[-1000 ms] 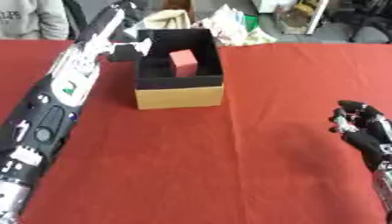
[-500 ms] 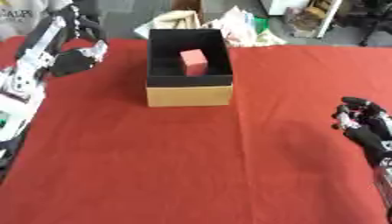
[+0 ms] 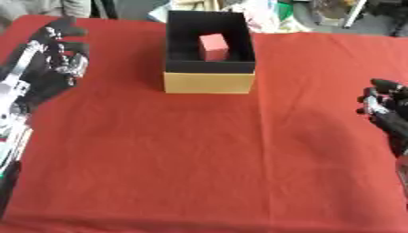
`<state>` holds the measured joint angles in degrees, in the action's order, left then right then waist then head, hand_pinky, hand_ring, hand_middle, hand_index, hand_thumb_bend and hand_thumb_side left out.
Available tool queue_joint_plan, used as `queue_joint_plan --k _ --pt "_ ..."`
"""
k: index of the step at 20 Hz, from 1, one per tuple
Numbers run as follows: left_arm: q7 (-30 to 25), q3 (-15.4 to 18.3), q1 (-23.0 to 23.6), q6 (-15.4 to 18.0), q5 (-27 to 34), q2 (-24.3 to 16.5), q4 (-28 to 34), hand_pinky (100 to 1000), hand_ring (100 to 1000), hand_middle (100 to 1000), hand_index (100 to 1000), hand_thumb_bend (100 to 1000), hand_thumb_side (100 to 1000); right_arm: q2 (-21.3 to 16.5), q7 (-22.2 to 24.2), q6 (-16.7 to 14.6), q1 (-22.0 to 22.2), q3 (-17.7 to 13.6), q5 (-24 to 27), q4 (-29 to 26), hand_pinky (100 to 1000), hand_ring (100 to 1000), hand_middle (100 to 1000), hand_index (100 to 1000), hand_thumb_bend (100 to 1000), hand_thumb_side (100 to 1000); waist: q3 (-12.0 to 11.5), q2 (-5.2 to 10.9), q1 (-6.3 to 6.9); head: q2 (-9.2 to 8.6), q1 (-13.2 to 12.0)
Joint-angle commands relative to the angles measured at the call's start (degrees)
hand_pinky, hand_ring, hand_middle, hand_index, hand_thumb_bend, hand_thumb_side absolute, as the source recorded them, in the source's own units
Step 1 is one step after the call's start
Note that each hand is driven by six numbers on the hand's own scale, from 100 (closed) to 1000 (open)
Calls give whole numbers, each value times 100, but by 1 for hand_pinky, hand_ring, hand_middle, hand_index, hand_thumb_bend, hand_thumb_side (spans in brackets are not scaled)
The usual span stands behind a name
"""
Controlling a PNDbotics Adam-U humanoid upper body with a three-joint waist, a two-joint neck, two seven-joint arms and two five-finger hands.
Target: Pick up objects on the table and place them in the box.
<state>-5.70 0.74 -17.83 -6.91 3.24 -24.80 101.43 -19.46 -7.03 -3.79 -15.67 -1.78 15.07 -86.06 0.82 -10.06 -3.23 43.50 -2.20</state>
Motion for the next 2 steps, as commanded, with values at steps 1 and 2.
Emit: queue_joint_plan --k 1,2 --pt "-18 159 66 -47 74 42 122 692 772 793 942 100 342 -119 -31 -32 -59 -60 92 -167 520 626 596 721 100 100 -5 83 15 61 61" --pt "-20 178 103 -48 88 65 117 692 771 792 941 100 343 -110 -35 -36 -51 -65 104 -174 520 626 595 721 100 100 -6 81 15 62 88"
